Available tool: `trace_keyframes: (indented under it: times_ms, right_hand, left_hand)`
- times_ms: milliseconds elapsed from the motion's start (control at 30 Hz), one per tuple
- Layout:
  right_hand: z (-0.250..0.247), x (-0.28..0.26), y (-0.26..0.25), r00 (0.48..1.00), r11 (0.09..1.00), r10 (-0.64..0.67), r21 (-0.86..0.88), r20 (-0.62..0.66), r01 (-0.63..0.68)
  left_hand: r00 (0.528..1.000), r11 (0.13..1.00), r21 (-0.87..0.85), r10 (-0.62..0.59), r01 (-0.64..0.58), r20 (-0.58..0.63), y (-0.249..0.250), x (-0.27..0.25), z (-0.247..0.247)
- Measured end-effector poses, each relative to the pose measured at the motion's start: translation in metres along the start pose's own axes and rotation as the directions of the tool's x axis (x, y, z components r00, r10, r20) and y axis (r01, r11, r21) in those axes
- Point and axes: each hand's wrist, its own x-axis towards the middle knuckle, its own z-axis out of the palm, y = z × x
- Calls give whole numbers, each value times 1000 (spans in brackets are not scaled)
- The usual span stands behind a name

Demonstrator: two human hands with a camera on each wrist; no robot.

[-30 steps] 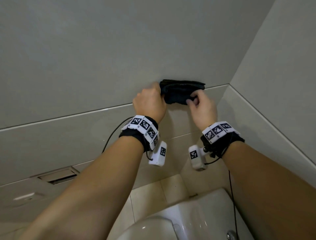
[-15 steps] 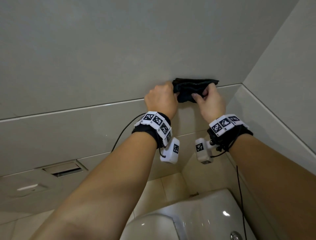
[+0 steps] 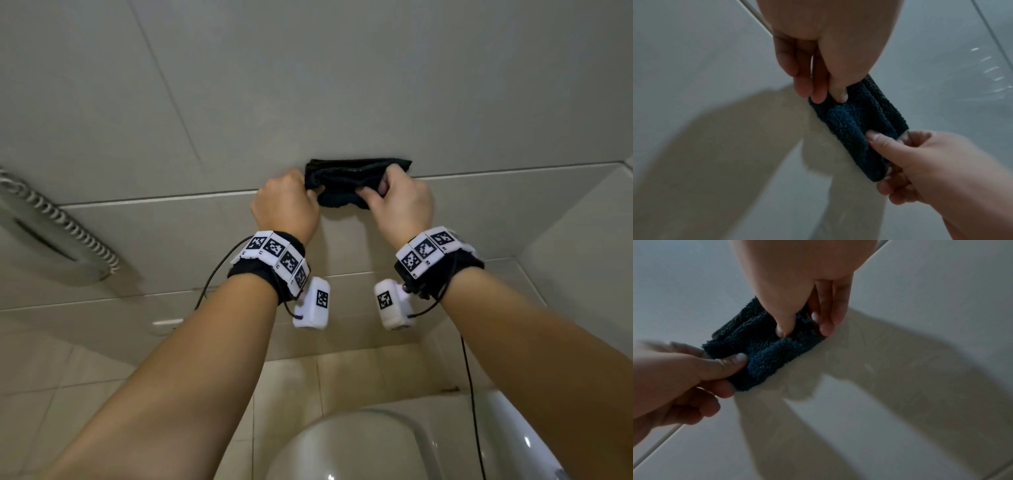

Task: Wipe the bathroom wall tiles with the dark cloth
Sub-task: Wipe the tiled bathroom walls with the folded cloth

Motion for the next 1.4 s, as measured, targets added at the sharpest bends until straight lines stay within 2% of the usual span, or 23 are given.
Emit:
trace_keyframes:
  times_ms: [167, 267, 400, 467, 533, 600, 867, 1167, 1300, 1400]
  right_hand:
    - [40, -21, -84, 994, 999, -51, 12, 97, 50]
    - [60, -33, -122, 987, 995, -88, 61, 135, 81]
    - [64, -34, -133, 986, 994, -85, 83, 145, 74]
    - [63, -32, -131, 985, 994, -81, 86, 150, 68]
    - [62, -32, -129, 986, 993, -79, 94, 148, 66]
    - [60, -32, -127, 987, 993, -77, 96, 141, 64]
    - [25, -14, -109, 992, 991, -101, 96, 70, 94]
    - [-82, 43, -102, 988, 985, -136, 98, -79, 143]
    - [-130, 67, -82, 981, 985, -126, 100, -150, 142]
    - [-160, 82, -56, 977, 989, -89, 101, -195, 110]
  left_hand:
    - [989, 992, -3, -130, 130, -69, -84, 5, -41]
    - [974, 979, -26, -204, 203, -101, -118, 6, -62]
    - [932, 929, -169, -349, 331, -96, -130, 6, -73]
    - [933, 915, -220, -355, 337, -50, -124, 4, -70]
    - [941, 894, -313, -338, 322, 1, -116, 2, -65]
    - [949, 882, -368, -316, 295, 2, -109, 0, -61]
    - [961, 893, -384, -271, 233, -47, -55, 2, -67]
    - [978, 946, -319, -123, 65, -167, 46, 39, -117]
    - [977, 955, -296, -56, -7, -205, 102, 51, -124]
    - [982, 955, -291, 1, -58, -191, 143, 59, -120]
